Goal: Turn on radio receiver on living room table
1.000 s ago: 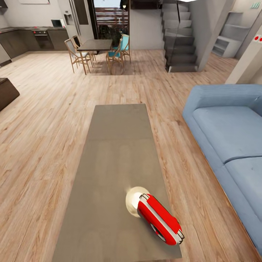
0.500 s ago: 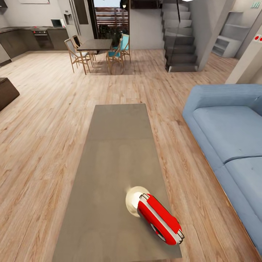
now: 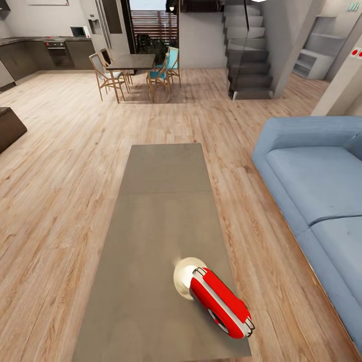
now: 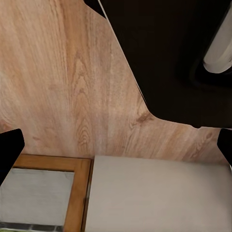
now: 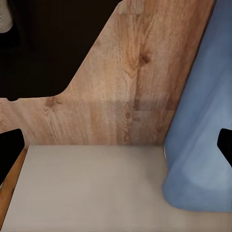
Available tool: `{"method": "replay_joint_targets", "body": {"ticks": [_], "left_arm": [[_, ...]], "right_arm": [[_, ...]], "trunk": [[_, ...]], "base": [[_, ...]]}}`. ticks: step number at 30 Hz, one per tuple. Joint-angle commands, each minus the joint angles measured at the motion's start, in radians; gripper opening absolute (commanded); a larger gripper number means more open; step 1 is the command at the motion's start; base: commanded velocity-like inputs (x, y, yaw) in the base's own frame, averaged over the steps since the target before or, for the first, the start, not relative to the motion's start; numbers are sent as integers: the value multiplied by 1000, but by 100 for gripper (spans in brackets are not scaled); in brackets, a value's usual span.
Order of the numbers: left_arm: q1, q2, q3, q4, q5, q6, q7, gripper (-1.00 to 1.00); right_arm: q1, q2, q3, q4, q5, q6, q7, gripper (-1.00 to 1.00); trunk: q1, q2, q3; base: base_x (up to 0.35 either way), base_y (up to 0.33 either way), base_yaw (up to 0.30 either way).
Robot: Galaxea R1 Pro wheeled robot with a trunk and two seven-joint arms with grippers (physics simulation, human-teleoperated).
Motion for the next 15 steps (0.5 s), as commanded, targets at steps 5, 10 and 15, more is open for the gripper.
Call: {"method": "replay_joint_targets", "body": {"ticks": [5, 10, 15], "left_arm": [[0, 0, 0, 0, 0, 0, 0, 100], [0, 0, 0, 0, 0, 0, 0, 100], [0, 0, 0, 0, 0, 0, 0, 100]], "right_arm": [[0, 1, 0, 0, 1, 1, 0, 100], [0, 2, 0, 0, 1, 1, 0, 100], [0, 3, 0, 0, 2, 1, 0, 100]], "trunk": [[0, 0, 0], [0, 0, 0], [0, 0, 0]], "base": [[0, 0, 0], [0, 0, 0], [0, 0, 0]]}}
